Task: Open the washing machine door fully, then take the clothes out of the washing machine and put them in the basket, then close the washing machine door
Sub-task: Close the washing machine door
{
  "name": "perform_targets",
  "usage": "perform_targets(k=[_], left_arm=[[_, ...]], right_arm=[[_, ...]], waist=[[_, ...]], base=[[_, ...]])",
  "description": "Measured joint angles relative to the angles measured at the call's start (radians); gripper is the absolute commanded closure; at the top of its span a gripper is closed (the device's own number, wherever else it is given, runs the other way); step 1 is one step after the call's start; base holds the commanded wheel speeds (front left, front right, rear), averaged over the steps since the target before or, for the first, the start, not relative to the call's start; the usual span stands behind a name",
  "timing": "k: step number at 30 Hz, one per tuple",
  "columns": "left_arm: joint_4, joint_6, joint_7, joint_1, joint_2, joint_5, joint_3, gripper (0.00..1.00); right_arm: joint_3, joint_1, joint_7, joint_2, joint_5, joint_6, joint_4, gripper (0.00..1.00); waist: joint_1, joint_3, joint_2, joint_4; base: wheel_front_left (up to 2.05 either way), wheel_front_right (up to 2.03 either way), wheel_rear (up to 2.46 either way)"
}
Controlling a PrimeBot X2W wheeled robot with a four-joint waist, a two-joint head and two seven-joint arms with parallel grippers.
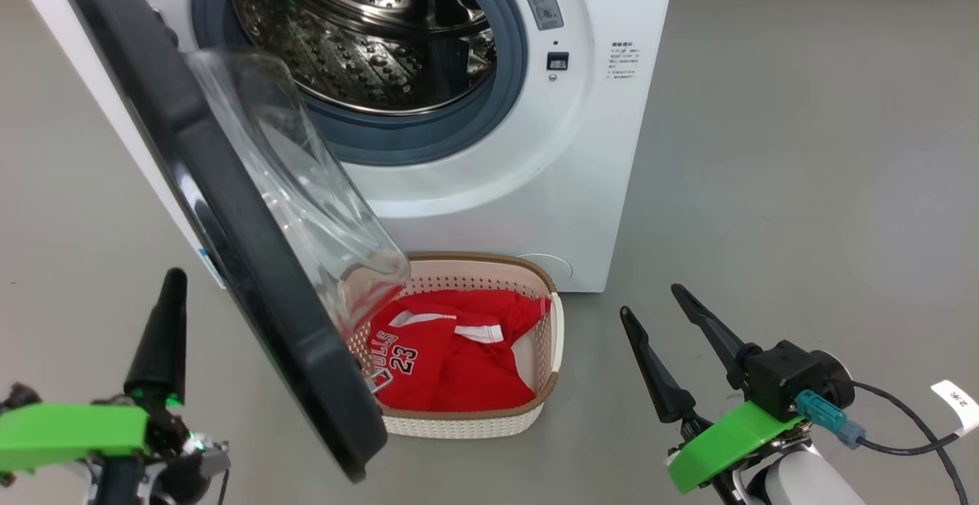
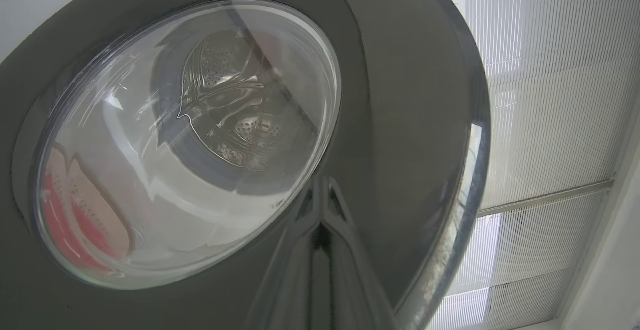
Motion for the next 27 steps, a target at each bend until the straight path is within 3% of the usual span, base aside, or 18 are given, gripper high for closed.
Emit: perform_targets(k=[4, 9, 23, 27], left_arm=[[-0.037, 0.061, 0.043, -0.025, 0.000, -0.088, 0.006, 1.00], [-0.074, 0.090, 0.078, -0.033, 0.000, -0.122, -0.001, 1.00], [-0.086, 0.095, 0.105, -0.057, 0.001, -0.130, -0.039, 1.00], [-0.069, 0.088, 0.104, -0.081, 0.001, -0.176, -0.046, 1.00]], right_arm=[[0.000, 0.000, 0.000, -0.001, 0.000, 0.000, 0.000, 0.00], [0.000, -0.001, 0.000, -0.001, 0.011, 0.000, -0.001, 0.00], [0.000, -0.017, 0.000, -0.002, 0.018, 0.000, -0.003, 0.00], [0.003, -0.017, 0.000, -0.003, 0.018, 0.000, -0.003, 0.00]], waist=[[0.0000, 0.004, 0.0000, -0.004], [0.0000, 0.008, 0.0000, -0.006], [0.0000, 0.025, 0.0000, -0.037], [0.0000, 0.031, 0.0000, -0.056]], base=[[0.00, 0.00, 0.00], [0.00, 0.00, 0.00], [0.00, 0.00, 0.00], [0.00, 0.00, 0.00]])
